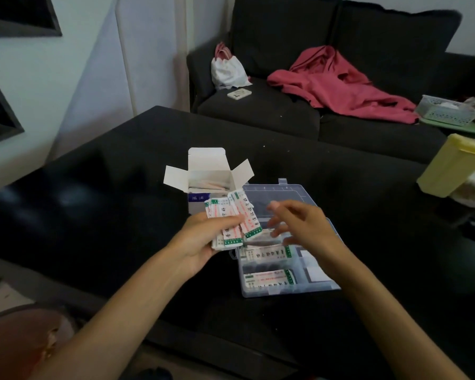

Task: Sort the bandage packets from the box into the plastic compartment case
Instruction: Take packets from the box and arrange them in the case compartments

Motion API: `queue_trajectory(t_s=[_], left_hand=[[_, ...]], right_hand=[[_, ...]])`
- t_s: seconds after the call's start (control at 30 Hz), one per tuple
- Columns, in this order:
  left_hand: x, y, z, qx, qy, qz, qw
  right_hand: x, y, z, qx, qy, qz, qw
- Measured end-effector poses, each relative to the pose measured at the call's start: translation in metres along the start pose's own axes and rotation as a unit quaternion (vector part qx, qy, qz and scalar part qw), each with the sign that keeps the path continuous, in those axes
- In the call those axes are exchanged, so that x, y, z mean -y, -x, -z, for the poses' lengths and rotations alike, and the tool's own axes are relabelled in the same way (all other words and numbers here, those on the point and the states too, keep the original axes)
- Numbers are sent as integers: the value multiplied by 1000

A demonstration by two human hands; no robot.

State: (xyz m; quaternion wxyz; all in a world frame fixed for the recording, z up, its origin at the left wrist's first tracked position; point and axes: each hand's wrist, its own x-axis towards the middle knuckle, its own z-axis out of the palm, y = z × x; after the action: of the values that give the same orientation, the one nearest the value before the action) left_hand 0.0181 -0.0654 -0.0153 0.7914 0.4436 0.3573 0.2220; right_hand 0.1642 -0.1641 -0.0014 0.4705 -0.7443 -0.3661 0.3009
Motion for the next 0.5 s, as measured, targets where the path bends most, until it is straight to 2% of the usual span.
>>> queue_trajectory(t_s=[0.07, 0.13, 0.2, 0.3, 0.4, 0.5], left_hand=[[4, -2, -6, 7, 4, -3, 1000], [7, -3, -11, 8, 27, -1, 1000], [9, -4, -15, 20, 76, 6, 997], [7, -5, -18, 28, 141, 9, 990], [9, -7, -18, 14, 127, -24, 991], [13, -6, -22, 32, 86, -70, 993]], right_hand=[[4, 7, -3, 46, -61, -53, 996], [0, 11, -9, 57, -52, -60, 995], [-3, 11, -11, 20, -78, -64, 995], [-1, 9, -3, -24, -194, -95, 976], [3, 11, 1, 20, -263, -142, 954], [1, 13, -8, 46, -252, -163, 953]])
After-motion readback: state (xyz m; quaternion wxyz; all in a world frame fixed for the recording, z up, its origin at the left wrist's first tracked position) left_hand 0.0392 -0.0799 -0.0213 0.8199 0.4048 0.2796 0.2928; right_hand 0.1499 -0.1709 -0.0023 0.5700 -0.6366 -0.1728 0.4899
